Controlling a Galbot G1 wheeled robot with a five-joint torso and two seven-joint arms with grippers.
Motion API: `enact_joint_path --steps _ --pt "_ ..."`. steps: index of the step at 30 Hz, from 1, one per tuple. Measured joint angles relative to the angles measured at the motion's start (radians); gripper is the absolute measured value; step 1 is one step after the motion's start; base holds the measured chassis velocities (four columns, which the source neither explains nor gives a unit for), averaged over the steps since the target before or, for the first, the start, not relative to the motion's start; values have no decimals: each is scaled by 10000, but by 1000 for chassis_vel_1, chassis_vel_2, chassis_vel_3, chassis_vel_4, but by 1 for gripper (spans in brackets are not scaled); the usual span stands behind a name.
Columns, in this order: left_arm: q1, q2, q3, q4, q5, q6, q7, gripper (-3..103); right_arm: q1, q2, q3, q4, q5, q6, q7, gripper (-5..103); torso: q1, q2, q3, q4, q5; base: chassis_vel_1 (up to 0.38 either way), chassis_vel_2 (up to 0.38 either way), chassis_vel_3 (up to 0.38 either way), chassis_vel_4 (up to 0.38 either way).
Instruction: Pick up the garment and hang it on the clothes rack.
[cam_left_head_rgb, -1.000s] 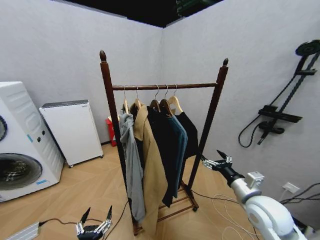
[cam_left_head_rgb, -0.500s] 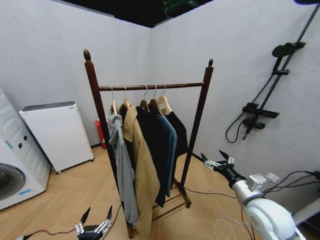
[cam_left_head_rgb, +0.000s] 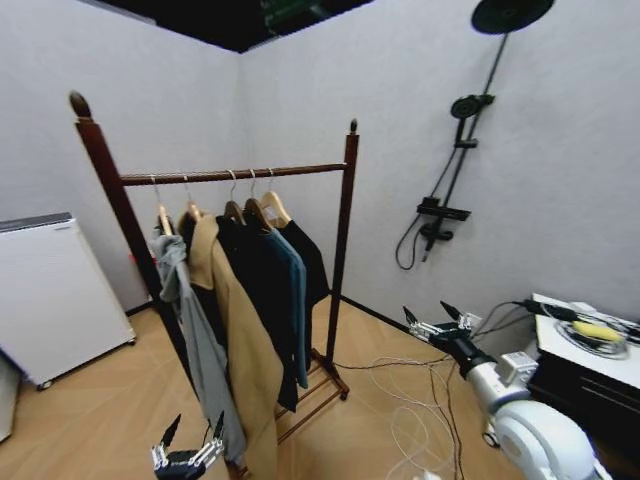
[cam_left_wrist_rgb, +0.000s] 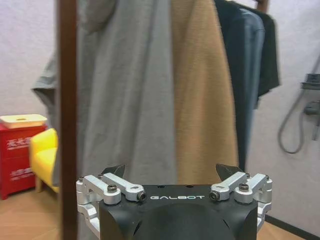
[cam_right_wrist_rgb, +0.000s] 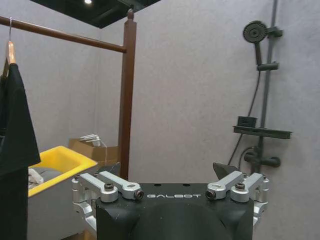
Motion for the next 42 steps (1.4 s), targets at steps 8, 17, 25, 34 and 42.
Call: enact_joint_path --steps 8,17,25,34,42 --pt "0 0 0 0 0 0 0 100 31 -25 -37 103 21 -16 3 100 -3 1 -1 0 -8 -12 -223 -227 -20" --pt "0 0 0 0 1 0 0 100 2 33 -62 163 24 -28 10 100 -1 1 0 0 -3 -22 -222 -222 -42" --pt "0 0 0 0 0 0 0 100 52 105 -159 181 12 -57 19 100 -1 1 -1 1 -7 -29 -235 -211 -32" --pt "0 0 0 0 0 0 0 100 -19 232 -208 139 -77 -30 3 100 -1 0 0 0 -3 -12 -235 -241 -19" --pt "0 0 0 0 0 0 0 100 3 328 -393 81 -187 -15 -13 100 -1 1 -1 0 -4 -20 -227 -226 -16"
